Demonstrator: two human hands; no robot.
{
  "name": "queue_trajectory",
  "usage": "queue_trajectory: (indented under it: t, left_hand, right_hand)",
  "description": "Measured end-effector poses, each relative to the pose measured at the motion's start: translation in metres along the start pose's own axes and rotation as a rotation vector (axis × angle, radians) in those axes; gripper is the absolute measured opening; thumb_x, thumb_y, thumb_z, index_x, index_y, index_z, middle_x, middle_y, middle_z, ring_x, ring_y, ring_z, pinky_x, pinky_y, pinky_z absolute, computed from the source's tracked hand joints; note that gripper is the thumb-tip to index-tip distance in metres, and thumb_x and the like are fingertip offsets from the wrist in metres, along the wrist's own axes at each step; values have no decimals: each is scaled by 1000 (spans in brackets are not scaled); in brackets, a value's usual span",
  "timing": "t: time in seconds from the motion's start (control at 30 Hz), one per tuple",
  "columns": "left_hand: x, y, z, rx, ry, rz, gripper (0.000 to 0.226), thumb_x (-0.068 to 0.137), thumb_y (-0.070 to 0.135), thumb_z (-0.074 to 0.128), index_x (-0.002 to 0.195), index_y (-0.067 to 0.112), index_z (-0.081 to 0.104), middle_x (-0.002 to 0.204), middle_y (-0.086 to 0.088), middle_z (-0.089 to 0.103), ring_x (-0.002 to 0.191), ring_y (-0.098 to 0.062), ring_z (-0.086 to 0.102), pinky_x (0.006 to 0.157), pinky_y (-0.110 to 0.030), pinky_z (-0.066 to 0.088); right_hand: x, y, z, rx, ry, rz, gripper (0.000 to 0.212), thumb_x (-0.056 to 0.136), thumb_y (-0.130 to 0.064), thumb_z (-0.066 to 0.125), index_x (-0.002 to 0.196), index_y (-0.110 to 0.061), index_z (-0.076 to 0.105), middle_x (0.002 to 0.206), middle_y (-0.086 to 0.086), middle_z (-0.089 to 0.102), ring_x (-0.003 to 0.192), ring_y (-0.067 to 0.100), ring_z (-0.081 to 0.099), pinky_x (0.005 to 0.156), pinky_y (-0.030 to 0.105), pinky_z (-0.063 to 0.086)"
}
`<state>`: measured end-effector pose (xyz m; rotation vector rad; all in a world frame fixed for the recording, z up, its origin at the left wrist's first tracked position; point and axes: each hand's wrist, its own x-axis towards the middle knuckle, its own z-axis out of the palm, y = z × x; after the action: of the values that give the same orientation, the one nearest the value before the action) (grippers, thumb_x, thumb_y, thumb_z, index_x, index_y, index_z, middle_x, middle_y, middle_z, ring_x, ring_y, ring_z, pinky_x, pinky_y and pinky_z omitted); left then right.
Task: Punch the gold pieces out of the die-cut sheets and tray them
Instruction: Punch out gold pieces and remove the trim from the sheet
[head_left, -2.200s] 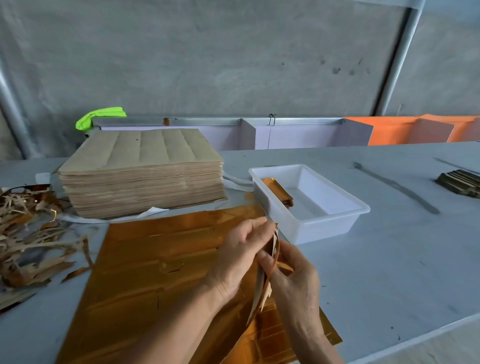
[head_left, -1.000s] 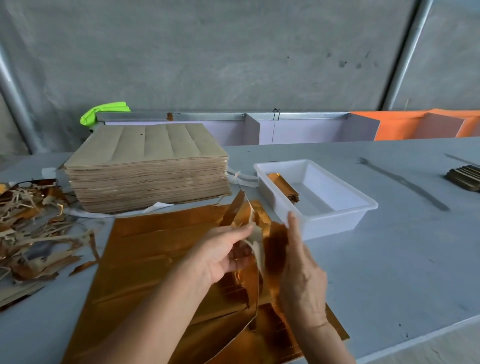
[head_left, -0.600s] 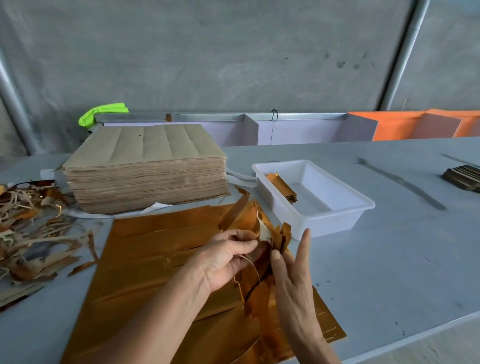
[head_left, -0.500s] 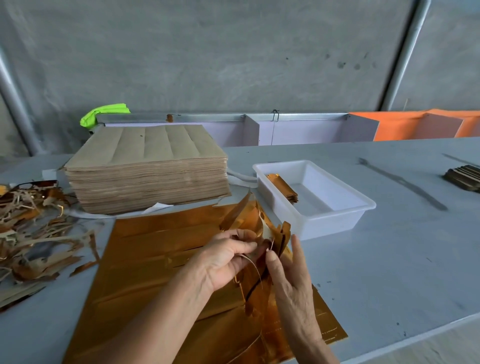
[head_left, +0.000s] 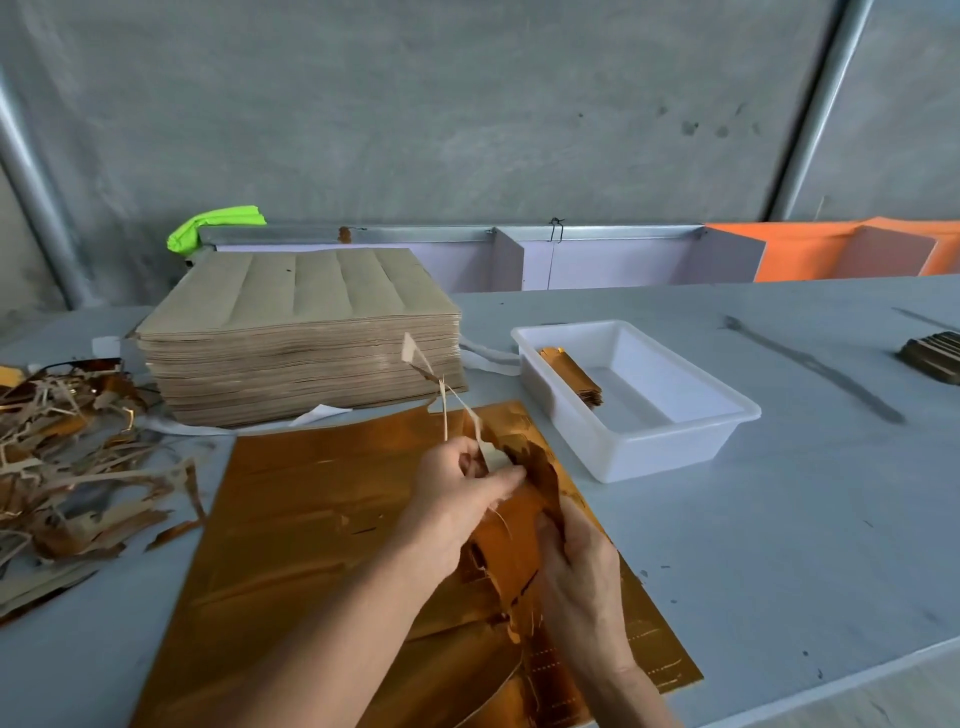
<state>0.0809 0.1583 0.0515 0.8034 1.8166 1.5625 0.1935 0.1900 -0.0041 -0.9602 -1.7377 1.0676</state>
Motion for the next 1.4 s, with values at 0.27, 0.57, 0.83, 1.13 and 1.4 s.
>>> queue_trajectory:
  t: [0.27, 0.57, 0.83, 1.13, 1.4]
  left_hand:
    - [12, -4, -58, -183, 49, -155, 14, 88, 5, 62, 101, 8, 64, 64, -1, 59, 49, -5, 42, 43, -16, 34]
    - [15, -9, -67, -69, 2, 30, 10, 90, 11, 57, 95, 14, 65, 92, 4, 67, 89, -13, 61, 78, -31, 51]
    - [17, -6, -41, -585, -167, -83, 7, 86, 12, 59, 84, 9, 65, 97, -15, 61, 107, -35, 59, 89, -51, 53]
    - [18, -8, -36, -399, -196, -28, 14, 92, 10, 55, 86, 0, 61, 105, -25, 61, 107, -37, 59, 101, -48, 44]
    - [24, -5, -33, -22, 159, 46, 9, 81, -3, 65, 81, 4, 60, 93, -10, 69, 86, -21, 69, 69, -26, 58]
  right_hand:
    - [30, 16, -39, 220, 246, 439, 26, 98, -15, 47, 73, -15, 53, 79, 15, 61, 86, 43, 62, 76, 60, 54]
    - [57, 11, -34, 71, 434, 214, 23, 101, -18, 41, 81, -16, 53, 72, 0, 53, 68, 23, 51, 63, 36, 44]
    - [38, -16, 40, 110, -122, -120, 20, 101, -14, 41, 106, -16, 61, 77, -4, 63, 60, 2, 56, 54, 17, 43]
    - [40, -8, 45, -98, 4, -268, 15, 93, -12, 58, 106, -21, 61, 74, -26, 64, 76, -3, 64, 68, 12, 50]
    - [57, -9, 34, 159, -3, 189, 18, 99, -18, 48, 86, -23, 60, 76, 3, 66, 64, 15, 64, 58, 21, 52]
